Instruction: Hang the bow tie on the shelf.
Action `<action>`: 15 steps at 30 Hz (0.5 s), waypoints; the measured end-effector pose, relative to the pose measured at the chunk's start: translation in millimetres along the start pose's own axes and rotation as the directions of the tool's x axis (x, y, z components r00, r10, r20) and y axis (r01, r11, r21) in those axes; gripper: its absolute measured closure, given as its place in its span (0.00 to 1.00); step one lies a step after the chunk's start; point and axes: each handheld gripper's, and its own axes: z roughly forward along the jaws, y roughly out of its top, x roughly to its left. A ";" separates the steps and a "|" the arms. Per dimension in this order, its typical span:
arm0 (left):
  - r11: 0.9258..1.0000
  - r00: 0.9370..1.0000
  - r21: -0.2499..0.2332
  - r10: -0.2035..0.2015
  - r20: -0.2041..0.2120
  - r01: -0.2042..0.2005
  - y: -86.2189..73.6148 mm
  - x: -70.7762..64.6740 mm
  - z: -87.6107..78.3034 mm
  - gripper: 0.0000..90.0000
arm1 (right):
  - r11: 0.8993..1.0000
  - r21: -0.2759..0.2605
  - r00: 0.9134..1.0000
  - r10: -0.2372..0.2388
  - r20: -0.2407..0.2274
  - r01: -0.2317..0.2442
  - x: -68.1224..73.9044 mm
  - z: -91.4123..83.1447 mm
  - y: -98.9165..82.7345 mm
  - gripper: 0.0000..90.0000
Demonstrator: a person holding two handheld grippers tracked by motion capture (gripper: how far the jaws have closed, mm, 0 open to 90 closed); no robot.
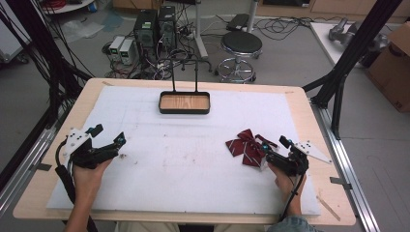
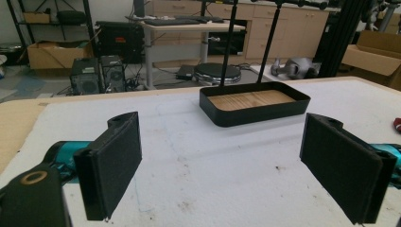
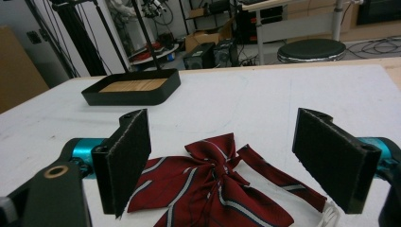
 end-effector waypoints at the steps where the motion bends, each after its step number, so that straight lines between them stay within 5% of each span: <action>1: 1.000 1.000 -0.001 -0.002 -0.001 0.002 0.1 0.2 -0.3 0.15 | 1.000 0.003 1.000 -0.005 0.003 0.005 0.0 0.5 -0.2 0.21; 15: 1.000 1.000 -0.004 -0.011 0.001 0.011 0.8 2.1 -1.4 0.16 | 1.000 0.031 1.000 -0.004 0.010 0.004 0.2 7.5 -1.1 0.21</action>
